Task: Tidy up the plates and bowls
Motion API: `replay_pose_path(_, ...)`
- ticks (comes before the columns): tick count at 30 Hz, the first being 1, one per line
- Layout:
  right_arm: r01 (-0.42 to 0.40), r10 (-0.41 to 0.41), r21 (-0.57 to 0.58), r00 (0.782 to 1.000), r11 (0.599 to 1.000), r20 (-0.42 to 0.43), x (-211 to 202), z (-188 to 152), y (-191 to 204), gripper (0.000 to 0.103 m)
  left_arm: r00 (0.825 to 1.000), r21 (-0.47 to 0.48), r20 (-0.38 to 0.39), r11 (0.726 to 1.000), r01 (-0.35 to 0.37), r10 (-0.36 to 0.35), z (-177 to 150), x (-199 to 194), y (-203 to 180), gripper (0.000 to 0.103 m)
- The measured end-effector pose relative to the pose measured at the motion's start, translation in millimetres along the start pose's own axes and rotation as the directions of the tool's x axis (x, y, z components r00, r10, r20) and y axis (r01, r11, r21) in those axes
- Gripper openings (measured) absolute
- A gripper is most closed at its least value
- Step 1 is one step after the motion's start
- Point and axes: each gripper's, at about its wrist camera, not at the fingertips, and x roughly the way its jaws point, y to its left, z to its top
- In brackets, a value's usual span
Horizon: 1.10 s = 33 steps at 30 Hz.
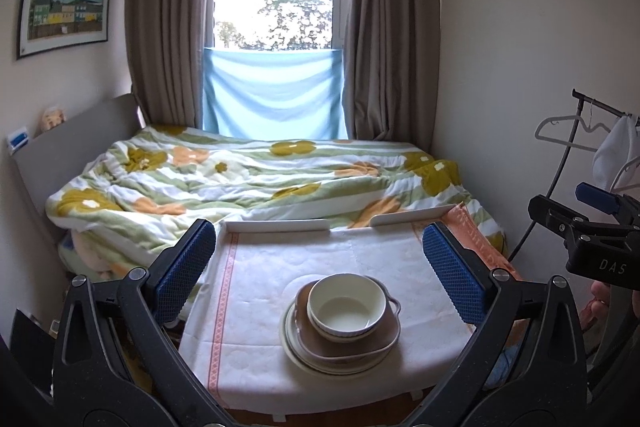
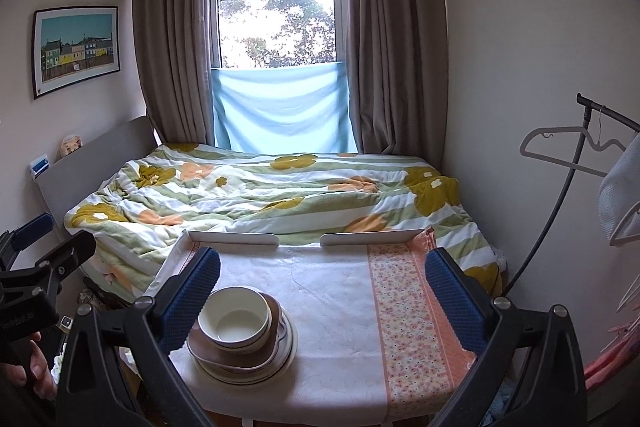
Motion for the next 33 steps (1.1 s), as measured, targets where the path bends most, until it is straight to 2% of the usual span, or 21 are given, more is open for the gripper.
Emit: replay_pose_path(33, 0.006, -0.006, 0.001, 1.000, 1.000, 0.007, -4.5, 2.8, -4.0, 0.102, 1.000, 0.012, 0.010, 1.000, -0.020, 0.020, 0.3, -8.4, -1.7, 0.103)
